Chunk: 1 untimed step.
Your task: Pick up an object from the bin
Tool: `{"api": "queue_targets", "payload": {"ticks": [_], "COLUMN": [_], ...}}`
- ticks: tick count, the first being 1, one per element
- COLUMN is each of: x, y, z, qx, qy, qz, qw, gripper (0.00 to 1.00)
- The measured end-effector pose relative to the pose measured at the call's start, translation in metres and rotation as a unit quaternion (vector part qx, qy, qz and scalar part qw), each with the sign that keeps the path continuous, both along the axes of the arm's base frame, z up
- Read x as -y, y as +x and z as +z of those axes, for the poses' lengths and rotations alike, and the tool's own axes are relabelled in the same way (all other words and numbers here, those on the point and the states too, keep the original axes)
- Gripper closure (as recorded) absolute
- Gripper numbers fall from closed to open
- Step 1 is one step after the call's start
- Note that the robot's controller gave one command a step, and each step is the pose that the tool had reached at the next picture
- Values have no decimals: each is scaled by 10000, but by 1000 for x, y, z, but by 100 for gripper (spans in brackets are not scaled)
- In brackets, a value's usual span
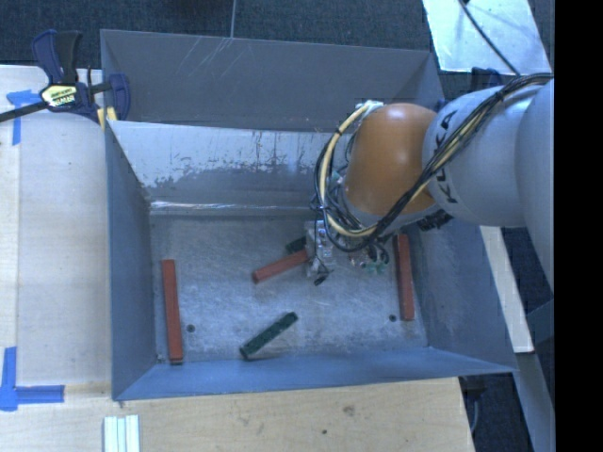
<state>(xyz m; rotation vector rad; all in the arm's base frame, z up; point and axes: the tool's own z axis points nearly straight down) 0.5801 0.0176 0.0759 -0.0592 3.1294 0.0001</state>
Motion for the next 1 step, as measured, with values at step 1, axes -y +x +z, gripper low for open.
{"api": "queue_targets", "payload": {"ticks": [1], "x": [11], "y": [-27], "z": [-1], "qx": [39], "qy": [7], "qz": [30], "qw": [10000], "gripper": [100]}}
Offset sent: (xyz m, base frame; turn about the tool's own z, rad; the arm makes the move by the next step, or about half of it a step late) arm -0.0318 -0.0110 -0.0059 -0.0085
